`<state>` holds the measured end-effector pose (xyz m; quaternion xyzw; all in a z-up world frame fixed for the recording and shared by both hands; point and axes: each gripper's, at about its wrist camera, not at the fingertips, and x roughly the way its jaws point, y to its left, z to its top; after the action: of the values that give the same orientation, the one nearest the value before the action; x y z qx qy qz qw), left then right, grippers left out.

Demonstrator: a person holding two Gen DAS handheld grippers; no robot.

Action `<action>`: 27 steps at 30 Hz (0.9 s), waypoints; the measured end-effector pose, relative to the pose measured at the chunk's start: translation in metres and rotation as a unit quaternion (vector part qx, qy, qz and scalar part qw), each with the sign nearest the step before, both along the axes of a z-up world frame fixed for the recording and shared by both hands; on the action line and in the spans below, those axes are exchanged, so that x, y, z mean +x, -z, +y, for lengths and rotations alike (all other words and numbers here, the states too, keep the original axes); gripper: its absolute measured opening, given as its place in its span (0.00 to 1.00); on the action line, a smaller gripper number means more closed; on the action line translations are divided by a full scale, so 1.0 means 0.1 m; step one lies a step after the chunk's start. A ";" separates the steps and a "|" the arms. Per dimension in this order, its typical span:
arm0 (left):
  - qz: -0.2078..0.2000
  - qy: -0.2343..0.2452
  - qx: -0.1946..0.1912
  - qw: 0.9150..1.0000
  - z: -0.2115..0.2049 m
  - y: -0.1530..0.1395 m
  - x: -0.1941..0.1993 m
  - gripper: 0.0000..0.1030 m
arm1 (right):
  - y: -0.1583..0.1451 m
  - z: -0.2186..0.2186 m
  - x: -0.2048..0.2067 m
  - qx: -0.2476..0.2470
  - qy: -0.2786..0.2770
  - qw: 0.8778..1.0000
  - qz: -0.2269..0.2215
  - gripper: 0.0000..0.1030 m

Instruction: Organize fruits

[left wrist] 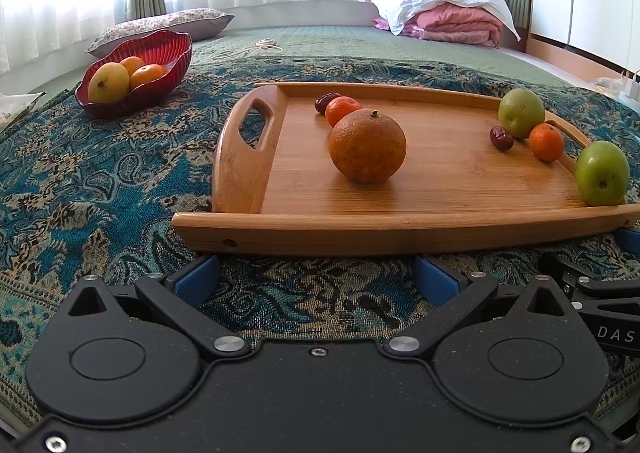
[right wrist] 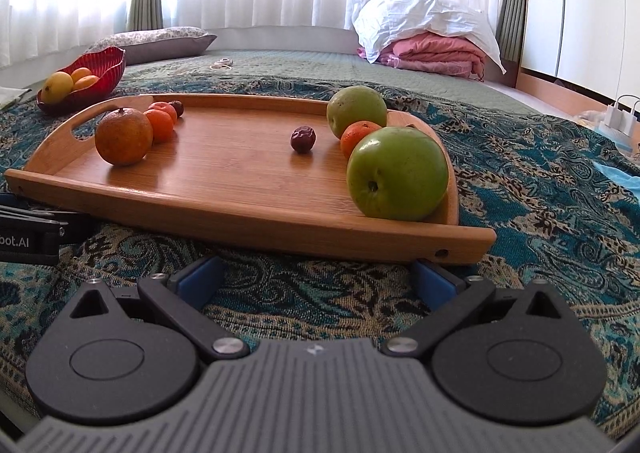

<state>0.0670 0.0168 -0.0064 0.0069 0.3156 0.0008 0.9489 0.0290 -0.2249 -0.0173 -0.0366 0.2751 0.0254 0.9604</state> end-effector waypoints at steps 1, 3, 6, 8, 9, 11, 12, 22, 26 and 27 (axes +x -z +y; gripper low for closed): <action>0.000 0.000 0.000 1.000 0.00 0.00 0.00 1.00 | 0.00 0.00 0.00 0.000 0.000 1.000 0.001 1.00; 0.000 0.000 -0.004 1.000 0.02 0.01 0.01 1.00 | 0.00 0.00 0.00 0.001 0.000 1.000 0.001 1.00; 0.001 0.000 -0.007 1.000 0.04 0.01 0.00 1.00 | 0.00 0.00 0.00 0.000 0.000 1.000 0.001 1.00; 0.003 -0.001 -0.007 1.000 0.04 0.01 0.01 1.00 | 0.00 0.00 0.00 0.000 0.000 1.000 0.001 1.00; 0.003 -0.001 -0.007 1.000 0.04 0.01 0.01 1.00 | 0.00 0.00 0.00 0.000 0.000 1.000 0.001 1.00; 0.003 -0.002 -0.007 1.000 0.04 0.02 0.02 1.00 | 0.00 0.00 0.00 0.000 0.000 1.000 0.001 1.00; 0.003 -0.001 -0.007 1.000 0.04 0.01 0.02 1.00 | 0.00 0.00 0.00 0.000 0.000 1.000 0.001 1.00; 0.002 -0.002 -0.007 1.000 0.04 0.02 0.02 1.00 | 0.00 0.00 -0.01 0.000 0.000 1.000 0.001 1.00; 0.001 -0.001 -0.006 1.000 0.04 0.02 0.01 1.00 | 0.00 0.00 -0.01 0.000 0.000 1.000 0.001 1.00; 0.001 -0.001 -0.006 1.000 0.04 0.02 0.01 1.00 | 0.00 0.00 -0.01 0.000 0.000 1.000 0.001 1.00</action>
<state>0.0682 0.0209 -0.0080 0.0008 0.3167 0.0000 0.9485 0.0283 -0.2247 -0.0176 -0.0368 0.2756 0.0252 0.9602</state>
